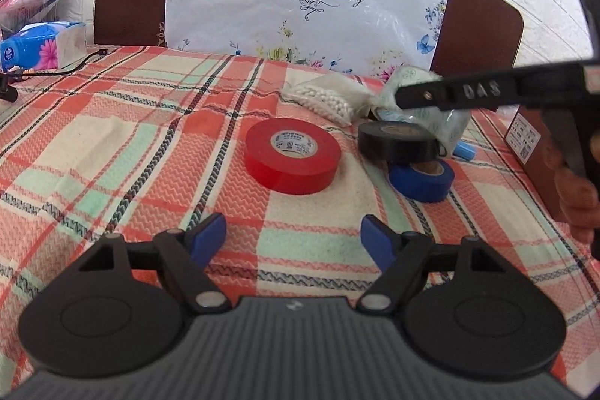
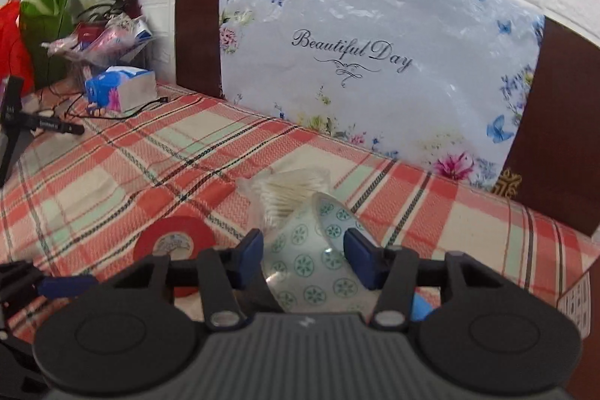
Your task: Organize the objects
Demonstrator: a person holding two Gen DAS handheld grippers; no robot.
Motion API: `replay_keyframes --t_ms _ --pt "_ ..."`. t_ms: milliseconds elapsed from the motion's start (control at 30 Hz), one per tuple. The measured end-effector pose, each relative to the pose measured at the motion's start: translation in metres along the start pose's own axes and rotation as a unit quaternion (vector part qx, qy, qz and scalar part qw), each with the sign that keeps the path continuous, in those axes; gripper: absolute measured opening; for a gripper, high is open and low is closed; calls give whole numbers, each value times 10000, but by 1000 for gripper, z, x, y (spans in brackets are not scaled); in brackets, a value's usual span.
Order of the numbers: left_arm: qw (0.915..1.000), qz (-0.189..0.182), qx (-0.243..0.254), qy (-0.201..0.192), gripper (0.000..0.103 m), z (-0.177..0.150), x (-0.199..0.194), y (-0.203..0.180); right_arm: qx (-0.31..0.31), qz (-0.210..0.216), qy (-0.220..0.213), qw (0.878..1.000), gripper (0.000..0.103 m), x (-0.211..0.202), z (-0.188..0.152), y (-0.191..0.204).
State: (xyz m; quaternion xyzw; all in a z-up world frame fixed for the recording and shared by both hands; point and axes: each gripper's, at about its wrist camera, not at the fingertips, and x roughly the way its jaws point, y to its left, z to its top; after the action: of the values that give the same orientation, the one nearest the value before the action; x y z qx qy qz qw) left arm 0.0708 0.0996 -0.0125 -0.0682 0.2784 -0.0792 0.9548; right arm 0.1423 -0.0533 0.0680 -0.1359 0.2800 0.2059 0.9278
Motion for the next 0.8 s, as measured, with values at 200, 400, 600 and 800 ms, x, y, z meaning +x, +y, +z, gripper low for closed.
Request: replay_keyframes --t_ms 200,400,600,800 --pt "9999 -86 -82 -20 81 1 0 4 -227 -230 -127 9994 12 -61 -35 17" --pt "10000 -37 6 18 81 1 0 1 -212 -266 162 9993 12 -123 -77 29" --pt "9998 -87 -14 161 80 5 -1 2 -4 -294 184 9994 30 -147 -107 42" --pt "9937 -958 -183 548 79 19 -19 -27 -78 -582 -338 9977 60 -186 -130 47"
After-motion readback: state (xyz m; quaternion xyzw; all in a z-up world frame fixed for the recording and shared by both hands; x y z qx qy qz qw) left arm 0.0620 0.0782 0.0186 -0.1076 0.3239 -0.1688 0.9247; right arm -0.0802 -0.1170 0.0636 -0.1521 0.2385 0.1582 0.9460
